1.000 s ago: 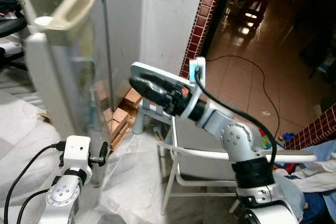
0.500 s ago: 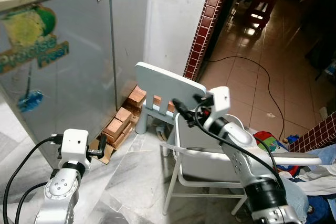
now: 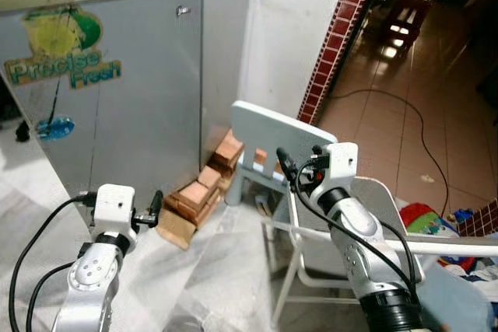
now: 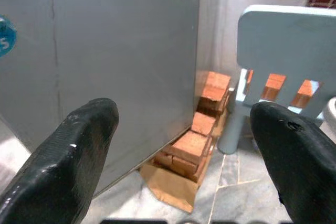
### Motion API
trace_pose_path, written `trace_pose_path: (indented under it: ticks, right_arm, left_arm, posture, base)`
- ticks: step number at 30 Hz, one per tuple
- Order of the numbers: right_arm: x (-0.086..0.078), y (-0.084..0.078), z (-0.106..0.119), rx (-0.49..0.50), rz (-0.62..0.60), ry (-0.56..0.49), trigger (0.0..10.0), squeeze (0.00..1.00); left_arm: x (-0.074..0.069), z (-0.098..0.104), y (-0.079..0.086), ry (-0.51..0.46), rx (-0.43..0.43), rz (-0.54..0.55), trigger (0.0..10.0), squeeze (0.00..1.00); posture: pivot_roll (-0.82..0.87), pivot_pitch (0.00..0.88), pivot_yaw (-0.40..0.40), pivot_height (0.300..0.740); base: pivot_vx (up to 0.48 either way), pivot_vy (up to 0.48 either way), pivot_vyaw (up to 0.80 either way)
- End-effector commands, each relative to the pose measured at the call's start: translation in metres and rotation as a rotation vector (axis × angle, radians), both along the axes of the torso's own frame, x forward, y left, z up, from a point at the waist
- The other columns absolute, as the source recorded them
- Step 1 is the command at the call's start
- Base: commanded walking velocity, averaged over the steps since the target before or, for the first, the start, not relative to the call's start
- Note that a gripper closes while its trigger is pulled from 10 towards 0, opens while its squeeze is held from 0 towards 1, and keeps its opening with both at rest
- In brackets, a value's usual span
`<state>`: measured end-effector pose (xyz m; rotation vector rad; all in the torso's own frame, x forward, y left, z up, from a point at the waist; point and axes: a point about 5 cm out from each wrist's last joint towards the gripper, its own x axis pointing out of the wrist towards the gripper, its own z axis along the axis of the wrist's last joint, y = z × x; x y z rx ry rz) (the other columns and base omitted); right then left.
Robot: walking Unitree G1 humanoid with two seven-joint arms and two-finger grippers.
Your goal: Restocking fridge
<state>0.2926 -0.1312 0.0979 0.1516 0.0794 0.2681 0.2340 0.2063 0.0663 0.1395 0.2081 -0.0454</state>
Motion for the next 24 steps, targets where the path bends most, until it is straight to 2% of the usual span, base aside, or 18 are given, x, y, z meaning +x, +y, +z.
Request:
trace_pose_path:
  ticks: [1,6,24]
  right_arm:
    - [0.0017,-0.0036,0.0032,-0.012,-0.023,-0.021,10.0,0.00]
    - [0.0037,-0.0035,0.0036,-0.021,-0.035,-0.022,10.0,0.00]
    - [0.0060,-0.0041,0.0026,-0.027,-0.053,-0.027,10.0,0.00]
  left_arm:
    - [0.0020,-0.0007,-0.0054,-0.002,-0.015,-0.024,10.0,0.00]
    - [0.0035,0.0011,-0.0047,-0.011,-0.026,-0.023,10.0,0.00]
    - [0.0097,0.0039,-0.0046,-0.027,-0.029,-0.041,10.0,0.00]
  posture:
    - [0.20,0.000,-0.087,0.740]
    - [0.20,0.000,-0.085,0.740]
    - [0.20,0.000,-0.083,0.740]
  base:
    - [0.000,0.480,0.00]
    - [0.000,0.480,-0.13]
    - [0.000,0.480,-0.80]
